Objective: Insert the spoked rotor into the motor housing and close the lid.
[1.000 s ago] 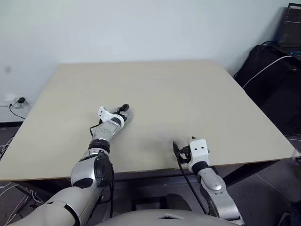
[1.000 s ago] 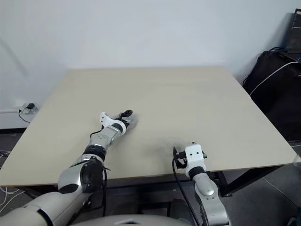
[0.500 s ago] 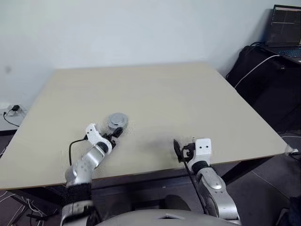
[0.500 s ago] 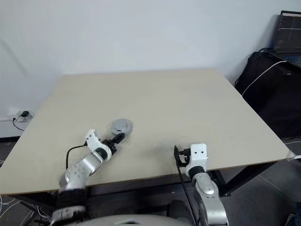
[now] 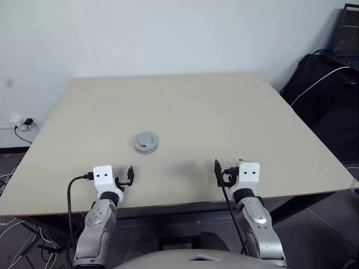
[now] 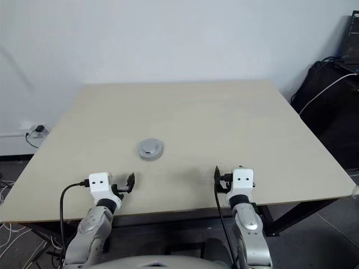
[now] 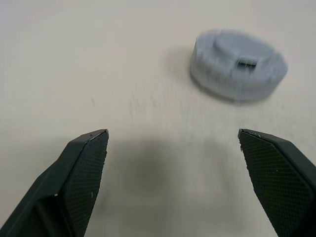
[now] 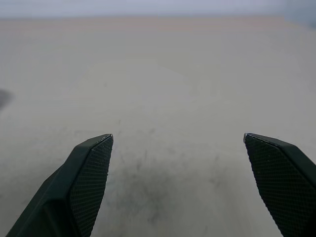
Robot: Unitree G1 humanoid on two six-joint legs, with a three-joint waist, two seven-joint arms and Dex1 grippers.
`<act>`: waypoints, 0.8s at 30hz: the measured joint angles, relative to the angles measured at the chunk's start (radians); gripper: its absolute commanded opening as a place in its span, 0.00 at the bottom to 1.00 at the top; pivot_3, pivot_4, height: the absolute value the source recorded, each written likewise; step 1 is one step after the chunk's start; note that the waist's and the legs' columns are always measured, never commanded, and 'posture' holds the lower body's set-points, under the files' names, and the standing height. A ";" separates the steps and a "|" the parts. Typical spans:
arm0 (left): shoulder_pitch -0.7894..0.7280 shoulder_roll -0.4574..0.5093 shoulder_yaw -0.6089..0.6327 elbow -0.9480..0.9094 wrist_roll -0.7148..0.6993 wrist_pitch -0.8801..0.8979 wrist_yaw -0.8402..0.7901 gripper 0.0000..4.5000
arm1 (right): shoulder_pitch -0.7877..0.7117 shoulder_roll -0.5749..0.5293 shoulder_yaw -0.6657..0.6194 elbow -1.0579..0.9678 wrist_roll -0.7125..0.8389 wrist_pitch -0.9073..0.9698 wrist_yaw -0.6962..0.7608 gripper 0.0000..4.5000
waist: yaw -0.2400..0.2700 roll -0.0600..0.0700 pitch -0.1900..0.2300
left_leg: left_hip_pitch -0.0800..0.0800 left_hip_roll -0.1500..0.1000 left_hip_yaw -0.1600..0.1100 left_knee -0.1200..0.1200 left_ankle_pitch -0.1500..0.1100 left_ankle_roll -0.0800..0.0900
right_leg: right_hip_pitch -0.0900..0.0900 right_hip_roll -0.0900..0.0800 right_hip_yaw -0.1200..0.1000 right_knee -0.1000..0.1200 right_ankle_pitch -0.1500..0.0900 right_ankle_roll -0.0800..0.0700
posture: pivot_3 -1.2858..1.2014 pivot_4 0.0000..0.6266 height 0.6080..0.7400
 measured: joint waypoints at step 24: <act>-0.024 -0.031 -0.007 0.046 0.054 -0.108 -0.037 1.00 | 0.011 0.010 -0.013 0.051 -0.008 -0.034 -0.005 1.00 | 0.001 0.000 0.002 | 0.000 0.000 0.000 0.000 0.002 0.006 | 0.000 -0.001 -0.003 -0.001 -0.001 0.001 | 0.52 0.00 1.00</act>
